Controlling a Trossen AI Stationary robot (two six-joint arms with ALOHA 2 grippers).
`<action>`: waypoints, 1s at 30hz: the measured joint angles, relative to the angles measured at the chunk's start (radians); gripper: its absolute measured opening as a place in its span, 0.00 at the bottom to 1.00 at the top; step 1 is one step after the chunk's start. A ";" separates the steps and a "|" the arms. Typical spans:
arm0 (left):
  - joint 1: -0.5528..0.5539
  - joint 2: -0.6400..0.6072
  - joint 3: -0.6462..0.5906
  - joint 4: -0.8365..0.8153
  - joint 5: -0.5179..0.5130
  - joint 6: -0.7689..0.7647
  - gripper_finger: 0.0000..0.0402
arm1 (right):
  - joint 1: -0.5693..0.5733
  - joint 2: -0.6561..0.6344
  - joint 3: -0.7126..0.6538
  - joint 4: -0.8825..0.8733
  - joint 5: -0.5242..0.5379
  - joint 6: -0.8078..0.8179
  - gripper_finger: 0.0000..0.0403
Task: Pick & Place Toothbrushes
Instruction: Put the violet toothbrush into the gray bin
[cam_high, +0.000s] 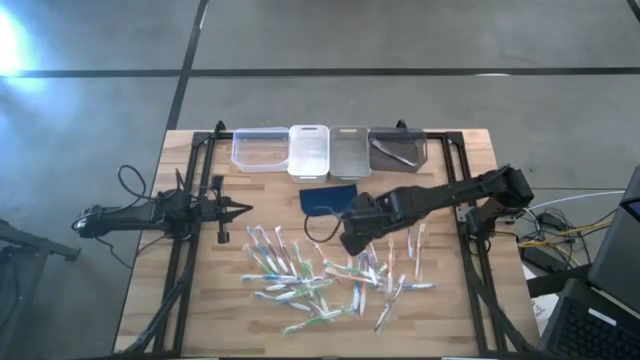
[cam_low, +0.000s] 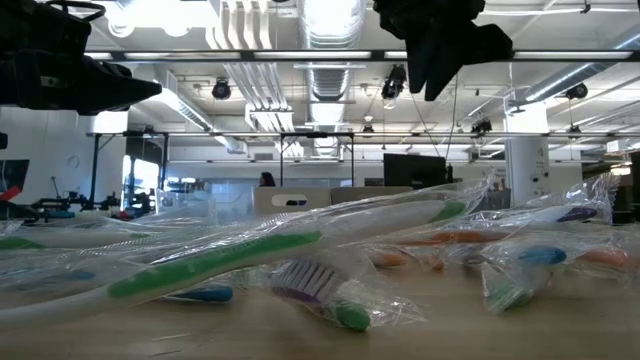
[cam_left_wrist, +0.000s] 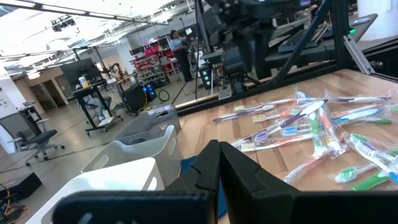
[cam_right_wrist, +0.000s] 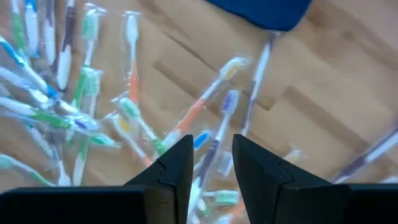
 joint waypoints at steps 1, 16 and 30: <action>0.000 0.000 0.000 0.000 0.000 0.000 0.03 | 0.008 0.006 -0.002 0.002 0.000 0.006 0.25; 0.001 0.000 0.000 0.000 0.000 0.000 0.03 | 0.103 0.206 -0.003 0.019 -0.035 0.081 0.16; 0.001 0.000 0.000 0.000 0.000 0.000 0.03 | 0.126 0.298 -0.007 0.000 -0.063 0.140 0.31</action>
